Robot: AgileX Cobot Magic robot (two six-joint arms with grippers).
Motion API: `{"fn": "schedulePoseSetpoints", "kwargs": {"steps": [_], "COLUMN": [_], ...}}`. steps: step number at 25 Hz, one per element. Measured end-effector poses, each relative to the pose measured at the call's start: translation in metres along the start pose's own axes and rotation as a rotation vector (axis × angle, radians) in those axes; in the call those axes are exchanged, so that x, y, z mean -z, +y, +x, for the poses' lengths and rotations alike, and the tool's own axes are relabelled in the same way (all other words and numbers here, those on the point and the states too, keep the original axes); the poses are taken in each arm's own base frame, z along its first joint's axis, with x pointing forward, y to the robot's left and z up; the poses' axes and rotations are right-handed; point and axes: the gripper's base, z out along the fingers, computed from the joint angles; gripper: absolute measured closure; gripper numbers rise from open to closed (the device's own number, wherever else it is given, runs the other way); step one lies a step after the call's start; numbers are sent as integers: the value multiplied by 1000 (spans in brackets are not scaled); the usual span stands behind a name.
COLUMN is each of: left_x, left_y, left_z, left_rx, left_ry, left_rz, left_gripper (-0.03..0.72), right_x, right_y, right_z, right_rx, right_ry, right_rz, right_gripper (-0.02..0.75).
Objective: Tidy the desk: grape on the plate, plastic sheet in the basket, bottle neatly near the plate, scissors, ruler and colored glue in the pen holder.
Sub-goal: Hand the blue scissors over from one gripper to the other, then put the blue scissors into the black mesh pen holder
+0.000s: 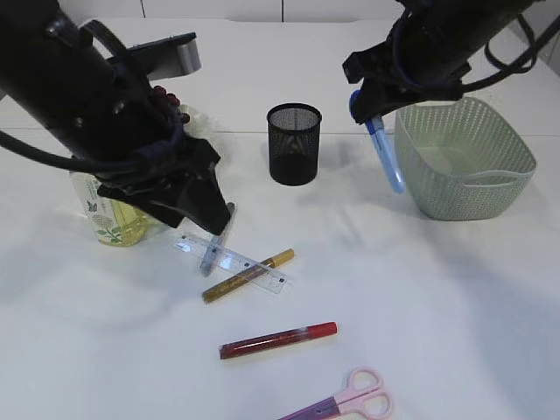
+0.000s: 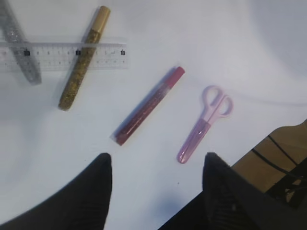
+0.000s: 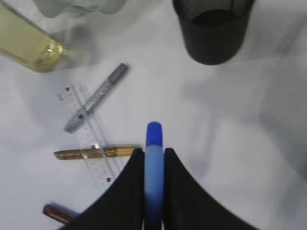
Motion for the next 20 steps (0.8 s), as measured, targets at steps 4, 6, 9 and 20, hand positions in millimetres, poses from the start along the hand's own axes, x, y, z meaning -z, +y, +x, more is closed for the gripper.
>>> {"fn": "schedulePoseSetpoints", "kwargs": {"steps": [4, 6, 9, 20], "left_x": [0, 0, 0, 1], "left_y": [6, 8, 9, 11], "left_z": [2, 2, 1, -3], "left_rx": [9, 13, 20, 5], "left_ry": [18, 21, 14, -32], "left_rz": [-65, -85, -94, -122], "left_gripper": [255, 261, 265, 265], "right_x": [11, 15, 20, 15], "right_y": [-8, -10, -10, 3], "right_z": [-8, -15, -26, -63], "right_rx": [-5, 6, 20, 114], "right_ry": [-7, -46, -144, -522], "right_rz": [114, 146, 174, 240], "right_gripper": [657, 657, 657, 657]}}
